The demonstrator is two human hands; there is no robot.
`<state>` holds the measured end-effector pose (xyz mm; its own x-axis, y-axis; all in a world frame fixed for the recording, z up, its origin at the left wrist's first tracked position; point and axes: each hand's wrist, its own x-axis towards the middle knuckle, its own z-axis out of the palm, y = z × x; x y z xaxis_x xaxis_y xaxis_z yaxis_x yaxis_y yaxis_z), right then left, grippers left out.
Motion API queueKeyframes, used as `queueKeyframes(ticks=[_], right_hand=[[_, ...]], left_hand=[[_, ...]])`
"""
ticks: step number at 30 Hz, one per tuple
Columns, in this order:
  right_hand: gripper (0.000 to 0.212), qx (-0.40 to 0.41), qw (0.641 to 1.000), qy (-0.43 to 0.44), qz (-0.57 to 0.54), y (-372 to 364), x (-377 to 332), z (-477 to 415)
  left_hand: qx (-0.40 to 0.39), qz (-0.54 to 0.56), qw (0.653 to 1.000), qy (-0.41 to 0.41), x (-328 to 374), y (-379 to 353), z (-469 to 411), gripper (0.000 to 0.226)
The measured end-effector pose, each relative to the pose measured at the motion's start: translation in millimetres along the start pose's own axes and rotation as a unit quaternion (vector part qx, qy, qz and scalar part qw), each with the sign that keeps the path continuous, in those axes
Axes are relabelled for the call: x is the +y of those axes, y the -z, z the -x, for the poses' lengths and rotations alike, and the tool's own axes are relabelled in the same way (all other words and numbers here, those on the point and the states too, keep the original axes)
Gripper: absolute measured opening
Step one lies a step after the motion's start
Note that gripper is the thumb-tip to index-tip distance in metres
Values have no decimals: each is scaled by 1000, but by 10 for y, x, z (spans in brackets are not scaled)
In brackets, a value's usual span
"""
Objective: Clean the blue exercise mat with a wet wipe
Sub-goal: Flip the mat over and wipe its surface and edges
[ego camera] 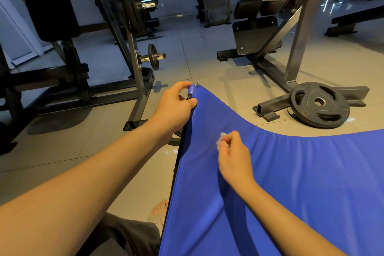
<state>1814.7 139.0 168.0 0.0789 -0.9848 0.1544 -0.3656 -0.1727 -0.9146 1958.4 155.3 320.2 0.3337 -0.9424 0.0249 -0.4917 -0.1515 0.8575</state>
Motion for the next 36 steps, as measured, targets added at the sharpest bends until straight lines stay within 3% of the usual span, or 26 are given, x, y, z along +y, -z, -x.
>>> queueKeyframes(ticks=[3, 7, 9, 12, 14, 16, 18, 21, 23, 25, 28, 31, 33, 36], right_hand=[[14, -6, 989, 135, -68, -122, -431, 187], [3, 8, 949, 314, -1, -114, -534, 238], [14, 6, 958, 285, 31, -123, -300, 206], [16, -10, 997, 66, 44, -88, 78, 175], [13, -13, 998, -15, 60, -52, 123, 183], [12, -13, 998, 21, 50, -67, -70, 244], [12, -17, 992, 126, 10, -130, -392, 358], [9, -1, 950, 309, 38, -188, -673, 483], [4, 11, 923, 375, 83, -197, -619, 445], [9, 4, 928, 360, 97, -209, -451, 379], [21, -19, 977, 189, 99, -171, -115, 324], [18, -19, 989, 64, 129, -78, 57, 293], [15, -10, 994, 71, 81, -106, -87, 350], [14, -8, 979, 202, 5, -200, -511, 526]], left_hand=[[5, 1, 1000, -5, 25, -18, -19, 36], [10, 12, 1000, -11, 40, 10, -16, 39], [11, 11, 1000, -10, 28, 38, -14, 39], [17, 9, 1000, -3, 6, 77, -26, 41], [11, 12, 1000, 3, 1, 71, -16, 42], [6, 13, 1000, 4, 0, 38, -11, 42], [8, 12, 1000, 0, 17, -3, -13, 41], [14, 11, 1000, -7, 71, -55, 11, 43], [18, 10, 1000, -7, 92, -63, 32, 43], [22, 10, 1000, -1, 92, -45, 34, 43], [29, 14, 999, 8, 87, 7, 21, 44], [16, 23, 999, 17, 90, 5, 33, 42], [12, 33, 999, 17, 95, -25, 38, 41], [24, 45, 999, 15, 143, -47, 32, 42]])
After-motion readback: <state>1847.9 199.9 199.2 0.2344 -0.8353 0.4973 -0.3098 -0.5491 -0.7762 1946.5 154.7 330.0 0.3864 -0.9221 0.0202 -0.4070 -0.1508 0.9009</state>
